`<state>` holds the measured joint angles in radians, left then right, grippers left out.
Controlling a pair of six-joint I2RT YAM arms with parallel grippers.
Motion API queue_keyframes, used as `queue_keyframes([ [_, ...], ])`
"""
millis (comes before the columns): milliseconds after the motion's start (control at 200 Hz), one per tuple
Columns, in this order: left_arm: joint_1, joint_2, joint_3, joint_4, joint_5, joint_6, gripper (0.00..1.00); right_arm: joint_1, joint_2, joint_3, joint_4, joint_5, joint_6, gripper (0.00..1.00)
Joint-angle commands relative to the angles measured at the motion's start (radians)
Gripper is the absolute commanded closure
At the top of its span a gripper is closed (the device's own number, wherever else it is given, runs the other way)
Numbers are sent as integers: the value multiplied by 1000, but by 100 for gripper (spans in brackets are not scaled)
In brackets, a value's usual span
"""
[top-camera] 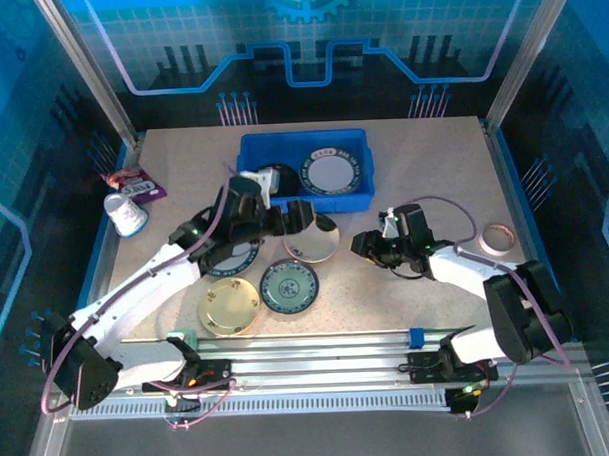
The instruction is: Place the plates into the plastic bin on the countertop
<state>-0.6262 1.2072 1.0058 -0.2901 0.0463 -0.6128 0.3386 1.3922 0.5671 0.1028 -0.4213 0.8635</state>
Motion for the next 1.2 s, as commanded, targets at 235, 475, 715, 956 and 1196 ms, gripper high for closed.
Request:
queue_keyframes([
  [235,-18,-43,-231,123,42,-123,12,57,132,107,14,31,-16,60],
  [475,-18,-26,-297,206,26,-125,14,80,250,163,83,33,22,68],
  [715,-17,1,-322,252,33,-137,14,89,344,244,47,36,21,68],
  [956,-18,15,-325,255,33,-129,15,103,399,304,-31,48,4,68],
  [1196,-18,4,-321,239,25,-118,15,111,388,306,-75,74,-13,68],
])
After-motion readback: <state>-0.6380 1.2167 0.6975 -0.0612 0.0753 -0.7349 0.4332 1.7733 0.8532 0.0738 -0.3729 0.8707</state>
